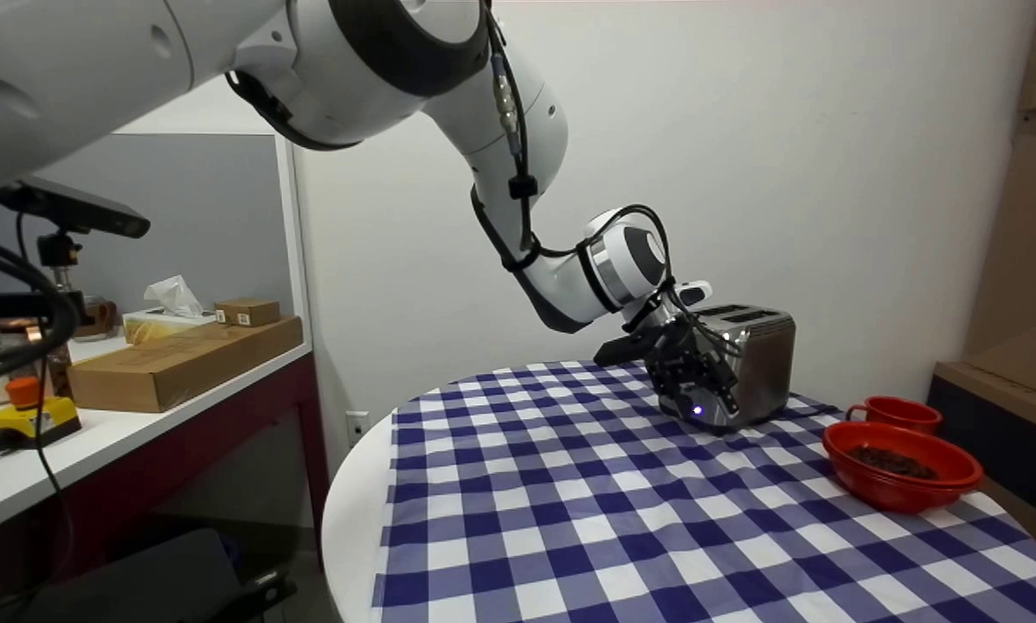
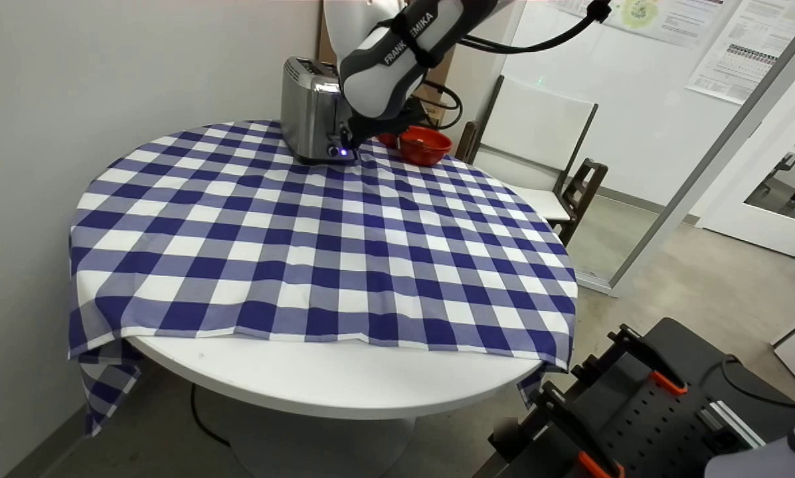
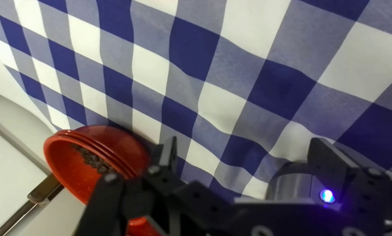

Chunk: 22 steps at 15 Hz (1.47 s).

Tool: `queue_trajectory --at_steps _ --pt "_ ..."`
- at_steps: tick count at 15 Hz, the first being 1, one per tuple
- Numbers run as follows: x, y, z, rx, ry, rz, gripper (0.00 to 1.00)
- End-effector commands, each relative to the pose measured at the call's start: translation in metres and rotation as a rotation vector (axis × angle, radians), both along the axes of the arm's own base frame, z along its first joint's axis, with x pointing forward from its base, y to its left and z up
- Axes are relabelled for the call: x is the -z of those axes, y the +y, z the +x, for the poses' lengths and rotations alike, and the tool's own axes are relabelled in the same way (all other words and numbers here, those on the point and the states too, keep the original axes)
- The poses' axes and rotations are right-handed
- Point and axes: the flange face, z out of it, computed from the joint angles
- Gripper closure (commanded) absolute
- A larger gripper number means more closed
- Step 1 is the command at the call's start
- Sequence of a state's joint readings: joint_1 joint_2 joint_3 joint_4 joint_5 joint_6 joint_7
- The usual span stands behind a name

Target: Press the button on the toaster

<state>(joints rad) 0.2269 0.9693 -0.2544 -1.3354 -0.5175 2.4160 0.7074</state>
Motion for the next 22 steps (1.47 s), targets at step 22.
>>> queue_trajectory --at_steps 22 --pt "0.017 -0.003 0.039 0.024 -0.112 0.015 0.0"
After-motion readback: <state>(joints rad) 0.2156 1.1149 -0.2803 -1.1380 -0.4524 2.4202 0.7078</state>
